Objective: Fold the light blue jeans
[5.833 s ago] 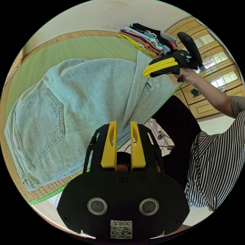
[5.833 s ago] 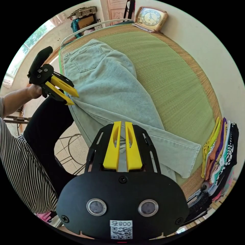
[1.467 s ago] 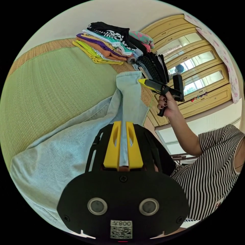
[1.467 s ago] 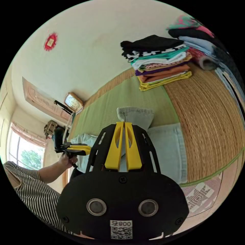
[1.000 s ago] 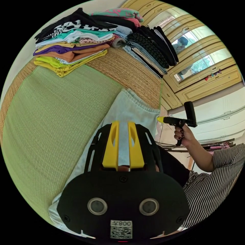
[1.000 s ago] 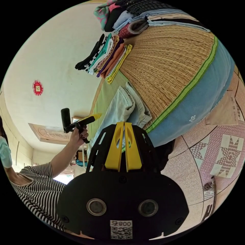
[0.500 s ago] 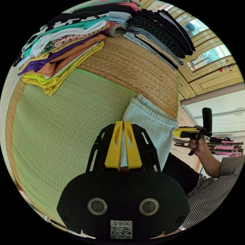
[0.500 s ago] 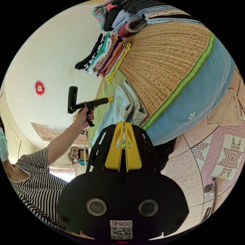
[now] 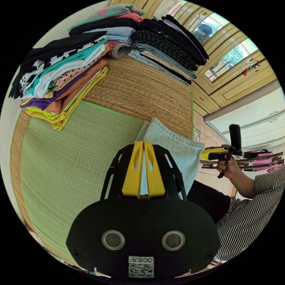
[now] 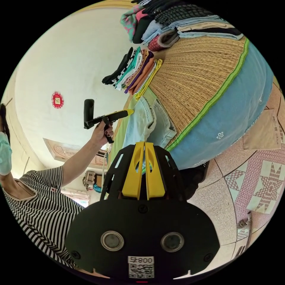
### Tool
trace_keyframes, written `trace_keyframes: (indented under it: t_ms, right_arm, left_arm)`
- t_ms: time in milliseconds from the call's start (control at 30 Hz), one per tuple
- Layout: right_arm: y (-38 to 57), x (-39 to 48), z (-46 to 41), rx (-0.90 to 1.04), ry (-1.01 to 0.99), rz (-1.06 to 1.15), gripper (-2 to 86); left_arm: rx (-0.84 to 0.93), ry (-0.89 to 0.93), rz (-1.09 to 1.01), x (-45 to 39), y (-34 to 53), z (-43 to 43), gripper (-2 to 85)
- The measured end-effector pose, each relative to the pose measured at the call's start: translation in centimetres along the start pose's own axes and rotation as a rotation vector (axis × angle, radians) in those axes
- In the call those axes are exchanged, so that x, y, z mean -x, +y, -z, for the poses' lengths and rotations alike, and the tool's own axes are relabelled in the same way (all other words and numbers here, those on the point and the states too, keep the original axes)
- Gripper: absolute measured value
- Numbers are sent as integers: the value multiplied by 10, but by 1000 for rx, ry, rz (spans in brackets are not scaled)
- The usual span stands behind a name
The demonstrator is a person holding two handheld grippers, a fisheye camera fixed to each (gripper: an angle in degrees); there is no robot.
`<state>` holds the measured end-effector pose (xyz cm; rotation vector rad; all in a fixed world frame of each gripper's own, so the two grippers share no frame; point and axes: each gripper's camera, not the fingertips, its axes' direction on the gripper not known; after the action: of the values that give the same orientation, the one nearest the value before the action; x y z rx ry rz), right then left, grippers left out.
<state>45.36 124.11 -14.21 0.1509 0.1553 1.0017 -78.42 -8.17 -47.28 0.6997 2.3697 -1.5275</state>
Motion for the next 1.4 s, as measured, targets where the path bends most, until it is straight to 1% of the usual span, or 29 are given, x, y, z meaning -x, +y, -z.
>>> trace_keyframes:
  t_ms: [100,233,400,500,633,700,800,867,1000,1100,1167,1267,1333,1400]
  right_arm:
    - [3,-11,-7,15,39,-21,2]
    - [7,-24,-18,17,34,-53,2]
    - [8,-19,-23,5,-19,-45,1]
    - [6,-17,-35,41,47,-20,1]
    - [11,-27,-54,28,19,-58,1]
    - [15,-29,-60,18,-3,-75,2]
    - [22,-25,-69,18,-3,-79,2]
    - [26,-20,-72,13,24,-68,1]
    - [33,-4,-78,-28,95,-25,0]
    - [31,26,-101,2,174,94,0]
    - [29,42,-125,31,234,165,0]
    - [27,56,-173,95,377,231,0]
    - [31,63,-214,177,511,307,0]
    - [40,72,-235,171,595,389,1]
  left_arm:
    - [44,-16,-2,-1,-8,-14,3]
    - [79,-21,12,3,-12,-26,3]
    - [44,-22,14,5,-7,-20,3]
    - [54,-16,19,9,-3,-19,3]
    - [79,-47,46,15,5,-25,4]
    - [62,-47,52,16,11,-20,5]
    - [-16,-57,67,19,25,-1,4]
    - [-92,-10,78,20,42,18,2]
    - [-155,68,66,16,76,35,2]
    - [-84,64,88,15,98,26,1]
    - [4,79,99,19,111,12,1]
    - [-20,99,136,27,128,20,1]
    - [-19,102,150,31,139,28,1]
    - [-21,83,157,32,151,38,1]
